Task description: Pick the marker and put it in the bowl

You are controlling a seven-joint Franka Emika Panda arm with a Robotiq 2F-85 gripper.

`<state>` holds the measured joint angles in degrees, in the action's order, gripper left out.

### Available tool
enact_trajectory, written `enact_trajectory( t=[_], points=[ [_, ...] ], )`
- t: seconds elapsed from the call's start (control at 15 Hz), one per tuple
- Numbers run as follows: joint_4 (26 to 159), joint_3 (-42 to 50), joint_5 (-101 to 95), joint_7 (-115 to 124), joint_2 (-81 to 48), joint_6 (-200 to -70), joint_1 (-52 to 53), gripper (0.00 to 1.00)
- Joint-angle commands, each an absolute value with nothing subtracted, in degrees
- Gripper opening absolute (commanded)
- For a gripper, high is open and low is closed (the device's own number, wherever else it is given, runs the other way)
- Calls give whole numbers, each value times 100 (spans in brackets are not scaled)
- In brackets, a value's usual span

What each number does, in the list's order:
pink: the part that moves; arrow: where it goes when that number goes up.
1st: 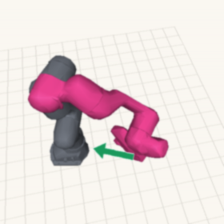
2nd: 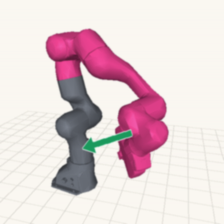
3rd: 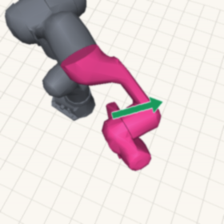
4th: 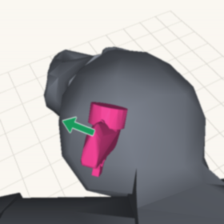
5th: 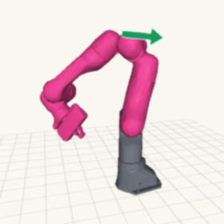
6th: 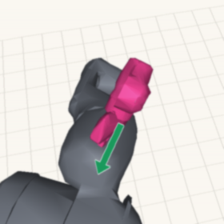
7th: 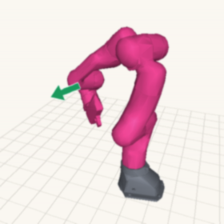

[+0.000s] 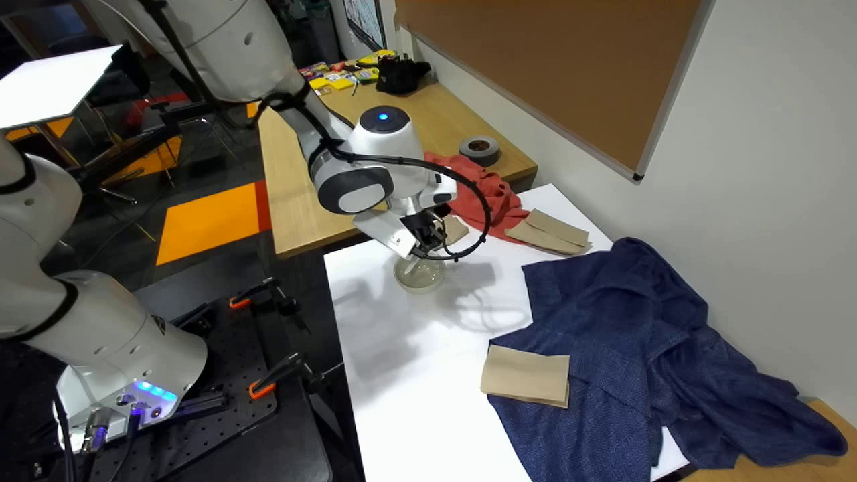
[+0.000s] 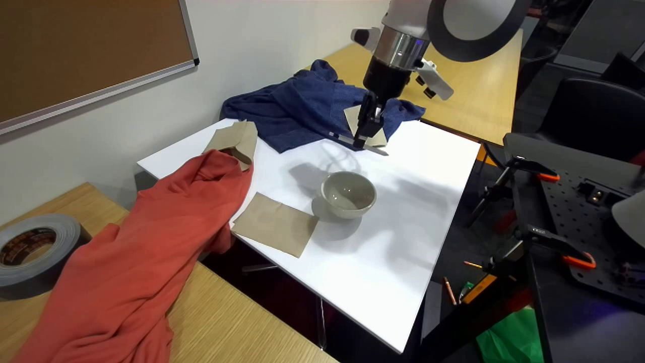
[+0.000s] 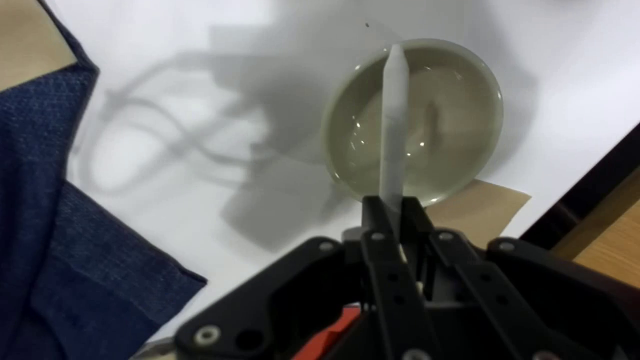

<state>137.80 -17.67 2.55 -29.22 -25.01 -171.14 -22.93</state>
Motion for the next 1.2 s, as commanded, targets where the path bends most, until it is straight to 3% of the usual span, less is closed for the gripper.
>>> enact_trajectory(
  t=[0.0,0.13,0.2,0.27,0.53,0.6,1.13],
  points=[
    [14027,-2629,313,-3682,-2448,-17431,-2996,3],
    [14014,-2959,306,-3943,-2526,-17419,-3253,3],
    [13895,-2612,266,-3598,-2528,-17251,-2899,3],
    [13894,-2667,270,-3630,-2538,-17251,-2937,12],
    [13888,-2624,261,-3617,-2565,-17251,-2909,12],
    [13887,-2623,260,-3617,-2568,-17250,-2910,3],
    [13553,-2691,-77,-3812,-3310,-17839,-3086,3]
  ],
)
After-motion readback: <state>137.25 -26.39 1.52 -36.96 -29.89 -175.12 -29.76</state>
